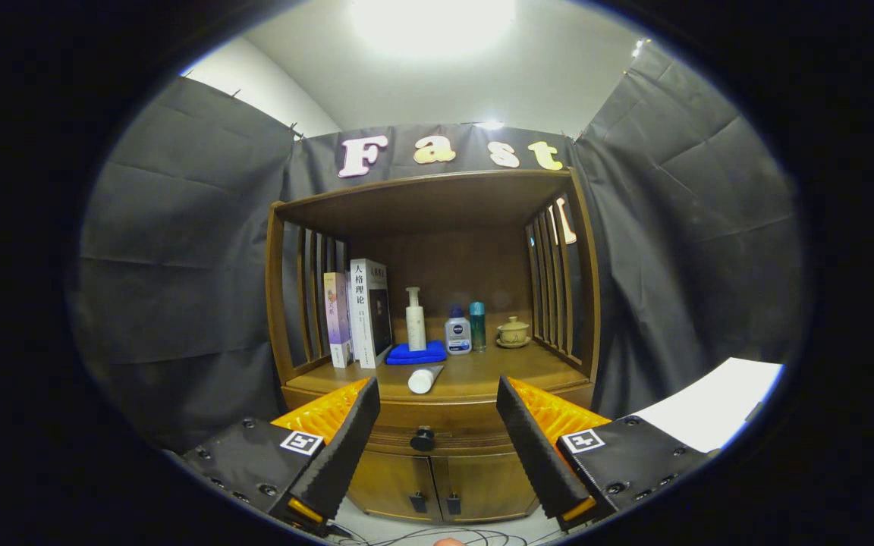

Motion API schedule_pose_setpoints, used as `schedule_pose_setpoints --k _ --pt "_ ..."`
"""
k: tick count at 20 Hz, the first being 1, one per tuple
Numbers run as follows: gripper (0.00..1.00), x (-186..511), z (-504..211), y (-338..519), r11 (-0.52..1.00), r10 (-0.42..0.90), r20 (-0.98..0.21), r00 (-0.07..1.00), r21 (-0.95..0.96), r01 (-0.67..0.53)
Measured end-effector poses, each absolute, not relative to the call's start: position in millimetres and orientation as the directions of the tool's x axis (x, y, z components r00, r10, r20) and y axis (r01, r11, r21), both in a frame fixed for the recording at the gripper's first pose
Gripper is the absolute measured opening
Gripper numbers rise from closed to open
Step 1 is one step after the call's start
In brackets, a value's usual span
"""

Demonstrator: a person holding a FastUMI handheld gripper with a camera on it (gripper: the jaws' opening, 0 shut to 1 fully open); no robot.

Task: Pull open the drawer, take out the items inside it, and place them on the countertop above the cabinet.

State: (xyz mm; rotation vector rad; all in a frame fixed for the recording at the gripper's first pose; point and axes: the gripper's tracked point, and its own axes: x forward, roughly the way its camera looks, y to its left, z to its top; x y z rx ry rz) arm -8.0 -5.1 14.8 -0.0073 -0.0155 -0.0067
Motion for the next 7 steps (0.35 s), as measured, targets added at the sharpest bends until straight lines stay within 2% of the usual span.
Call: schedule_pose_setpoints --k 7 --pt "0.98 -8.4 12.1 -5.0 1.000 -0.004 0.005 1.000 0.007 0.004"
